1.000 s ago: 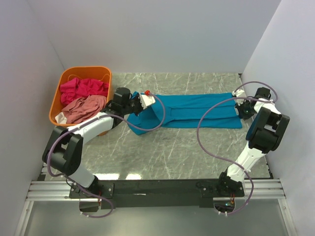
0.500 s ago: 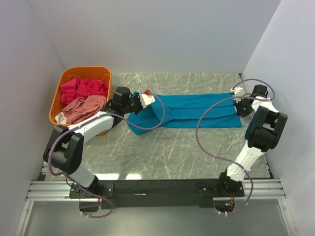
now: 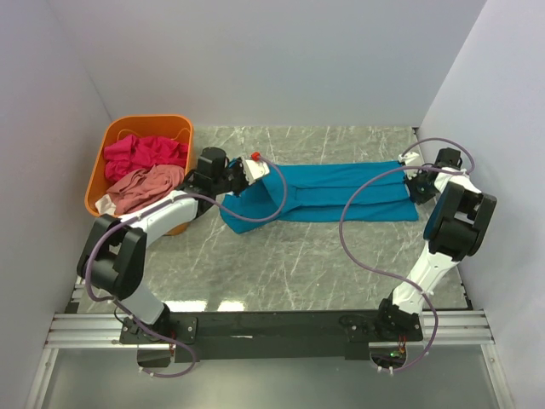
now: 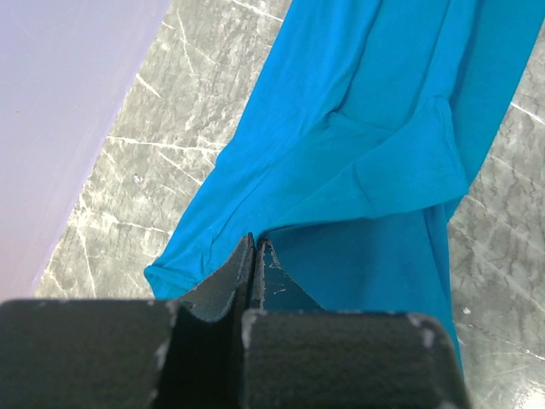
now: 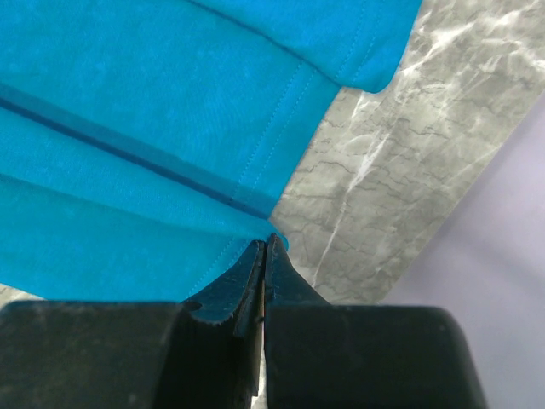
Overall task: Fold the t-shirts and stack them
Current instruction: Fold the tshirt
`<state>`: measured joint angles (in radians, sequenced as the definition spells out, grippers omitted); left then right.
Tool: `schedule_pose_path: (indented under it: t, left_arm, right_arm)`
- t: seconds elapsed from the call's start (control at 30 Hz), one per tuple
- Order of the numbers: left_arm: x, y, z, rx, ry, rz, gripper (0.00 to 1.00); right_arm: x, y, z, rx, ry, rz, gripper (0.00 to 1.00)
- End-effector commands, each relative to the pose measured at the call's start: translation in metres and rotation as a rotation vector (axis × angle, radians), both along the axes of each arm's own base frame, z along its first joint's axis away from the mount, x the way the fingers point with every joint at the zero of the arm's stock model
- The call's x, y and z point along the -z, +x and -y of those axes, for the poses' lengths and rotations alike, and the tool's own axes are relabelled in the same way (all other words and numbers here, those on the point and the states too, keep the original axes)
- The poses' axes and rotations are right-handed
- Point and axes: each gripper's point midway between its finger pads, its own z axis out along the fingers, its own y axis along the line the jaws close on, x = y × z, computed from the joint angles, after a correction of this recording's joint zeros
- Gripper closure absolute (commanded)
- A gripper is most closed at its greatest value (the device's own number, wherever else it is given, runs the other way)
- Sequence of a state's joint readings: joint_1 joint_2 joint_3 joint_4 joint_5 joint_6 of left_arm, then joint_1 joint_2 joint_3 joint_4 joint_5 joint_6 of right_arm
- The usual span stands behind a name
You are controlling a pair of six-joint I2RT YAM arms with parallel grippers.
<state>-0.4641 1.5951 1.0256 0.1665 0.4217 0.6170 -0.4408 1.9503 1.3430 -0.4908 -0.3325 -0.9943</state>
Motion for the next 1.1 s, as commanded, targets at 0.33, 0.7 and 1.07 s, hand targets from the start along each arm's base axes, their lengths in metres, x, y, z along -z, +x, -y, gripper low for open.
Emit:
schedule_pose_path:
  t: [0.33, 0.7, 1.07]
  left_arm:
    - [-0.013, 0.013, 0.009, 0.036, -0.002, 0.031, 0.99]
    - [-0.008, 0.017, 0.009, 0.040, 0.025, 0.031, 1.00]
    - [-0.012, 0.020, 0.011, 0.086, 0.077, 0.069, 0.99]
  right_arm:
    - [-0.014, 0.022, 0.010, 0.018, -0.034, 0.056, 1.00]
    - [-0.013, 0.024, 0.009, 0.017, -0.036, 0.055, 0.99]
    - [-0.012, 0.024, 0.008, 0.016, -0.037, 0.051, 0.99]
